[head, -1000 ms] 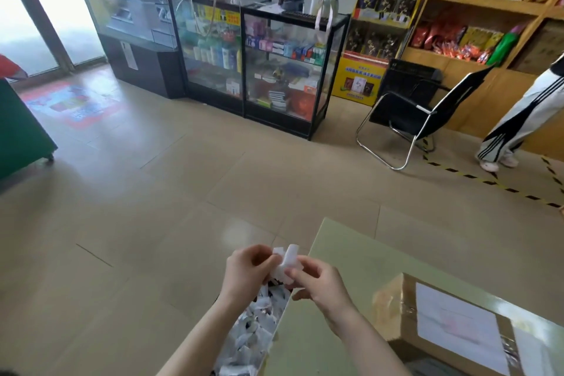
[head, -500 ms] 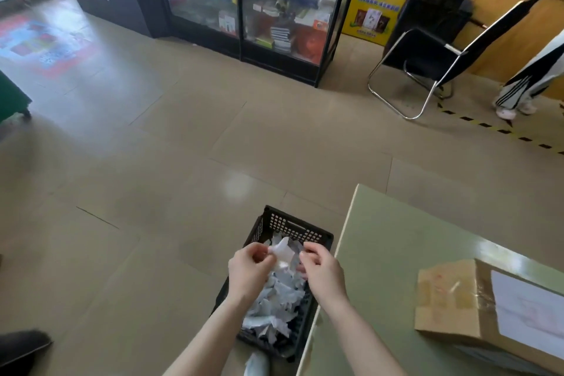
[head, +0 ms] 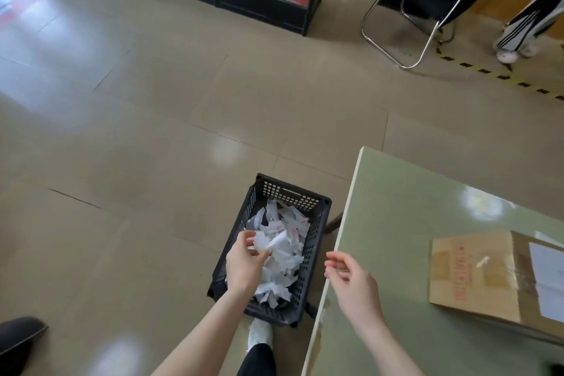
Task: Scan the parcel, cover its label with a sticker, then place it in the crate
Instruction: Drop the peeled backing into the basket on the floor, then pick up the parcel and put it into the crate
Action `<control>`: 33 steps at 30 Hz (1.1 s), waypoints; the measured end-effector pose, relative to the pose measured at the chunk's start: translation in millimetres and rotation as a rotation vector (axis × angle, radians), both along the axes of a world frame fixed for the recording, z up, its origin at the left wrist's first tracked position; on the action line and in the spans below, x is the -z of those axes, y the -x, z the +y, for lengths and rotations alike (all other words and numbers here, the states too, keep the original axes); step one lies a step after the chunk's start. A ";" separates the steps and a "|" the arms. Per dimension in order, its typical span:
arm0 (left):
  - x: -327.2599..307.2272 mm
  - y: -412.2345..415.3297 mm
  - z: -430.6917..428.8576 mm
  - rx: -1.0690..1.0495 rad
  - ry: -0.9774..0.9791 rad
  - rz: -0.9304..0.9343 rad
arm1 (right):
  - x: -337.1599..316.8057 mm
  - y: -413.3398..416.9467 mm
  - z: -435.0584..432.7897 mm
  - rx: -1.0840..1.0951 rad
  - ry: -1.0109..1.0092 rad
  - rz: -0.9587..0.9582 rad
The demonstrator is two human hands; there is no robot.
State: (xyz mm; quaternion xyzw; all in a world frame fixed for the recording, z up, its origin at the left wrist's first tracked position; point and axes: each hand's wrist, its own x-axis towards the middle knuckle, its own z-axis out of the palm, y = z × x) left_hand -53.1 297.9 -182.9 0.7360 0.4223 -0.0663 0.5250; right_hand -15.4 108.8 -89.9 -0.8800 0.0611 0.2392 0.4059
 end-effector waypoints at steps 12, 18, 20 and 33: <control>-6.7 33.6 -17.5 0.093 0.004 0.094 | -3.0 19.4 -22.8 -0.017 -0.018 -0.009; -66.4 15.8 -43.7 0.097 0.046 -0.093 | -43.5 19.3 -46.8 -0.017 -0.062 -0.138; -90.9 6.4 -60.4 0.120 0.067 -0.165 | -63.5 18.6 -61.2 -0.006 -0.082 -0.208; -196.1 -54.4 -219.5 0.425 0.141 -0.399 | -138.6 -17.7 -226.7 0.135 0.119 -0.536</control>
